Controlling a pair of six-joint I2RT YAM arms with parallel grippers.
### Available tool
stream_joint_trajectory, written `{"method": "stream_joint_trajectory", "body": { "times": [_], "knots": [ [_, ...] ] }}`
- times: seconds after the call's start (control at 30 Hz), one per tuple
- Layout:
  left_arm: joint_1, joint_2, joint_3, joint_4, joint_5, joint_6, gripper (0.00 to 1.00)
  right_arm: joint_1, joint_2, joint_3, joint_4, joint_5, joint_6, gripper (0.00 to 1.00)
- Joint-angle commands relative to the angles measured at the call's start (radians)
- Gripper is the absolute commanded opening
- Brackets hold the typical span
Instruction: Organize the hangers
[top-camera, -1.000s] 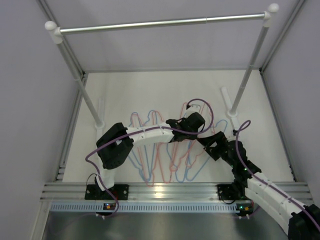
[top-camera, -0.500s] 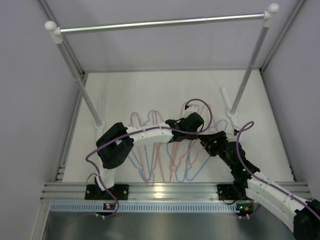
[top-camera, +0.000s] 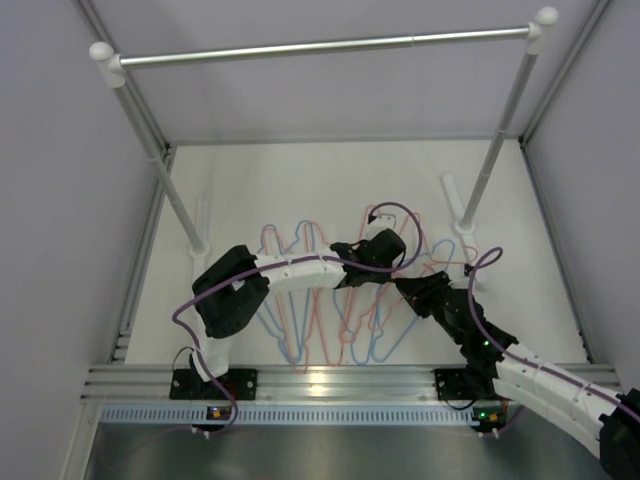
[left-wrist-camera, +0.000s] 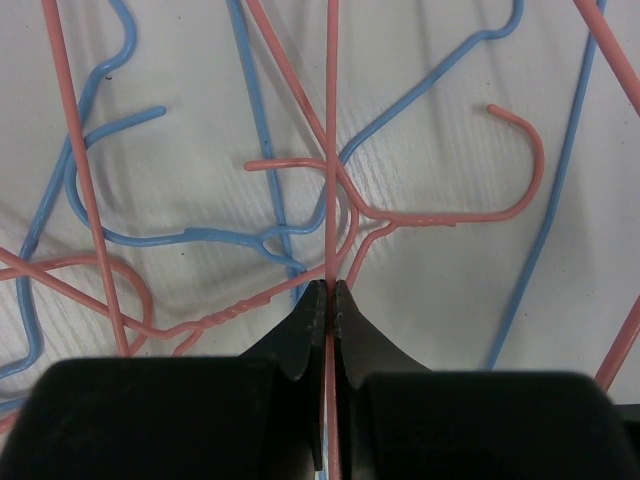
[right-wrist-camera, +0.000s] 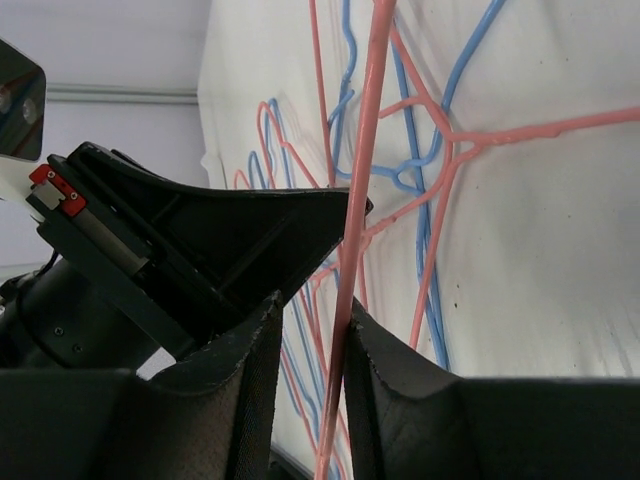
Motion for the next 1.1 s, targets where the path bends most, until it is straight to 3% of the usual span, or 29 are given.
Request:
{"method": "stream_joint_trajectory", "body": {
  "times": [0.0, 0.37, 0.6, 0.63, 0.77, 0.9, 1.07],
  "knots": [
    [-0.002, -0.039, -0.021, 0.055, 0.001, -0.018, 0.00, 0.056, -0.024, -0.119, -0.054, 0.108, 0.024, 0.27],
    [-0.007, -0.100, -0.088, 0.084, 0.006, -0.026, 0.00, 0.196, 0.069, 0.094, -0.351, 0.305, -0.016, 0.00],
    [-0.014, -0.134, -0.113, 0.090, 0.001, -0.012, 0.06, 0.280, 0.172, 0.209, -0.432, 0.424, -0.056, 0.00],
    [-0.014, -0.137, -0.117, 0.090, -0.003, -0.010, 0.08, 0.292, 0.183, 0.219, -0.443, 0.434, -0.062, 0.00],
    [-0.014, -0.168, -0.140, 0.090, -0.028, -0.003, 0.34, 0.317, 0.183, 0.269, -0.490, 0.475, -0.085, 0.00],
    [-0.014, -0.203, -0.162, 0.089, -0.054, 0.010, 0.52, 0.321, 0.150, 0.297, -0.535, 0.503, -0.131, 0.00],
    [-0.014, -0.287, -0.197, 0.087, -0.089, 0.020, 0.57, 0.321, 0.111, 0.382, -0.625, 0.517, -0.241, 0.00]
  ]
}}
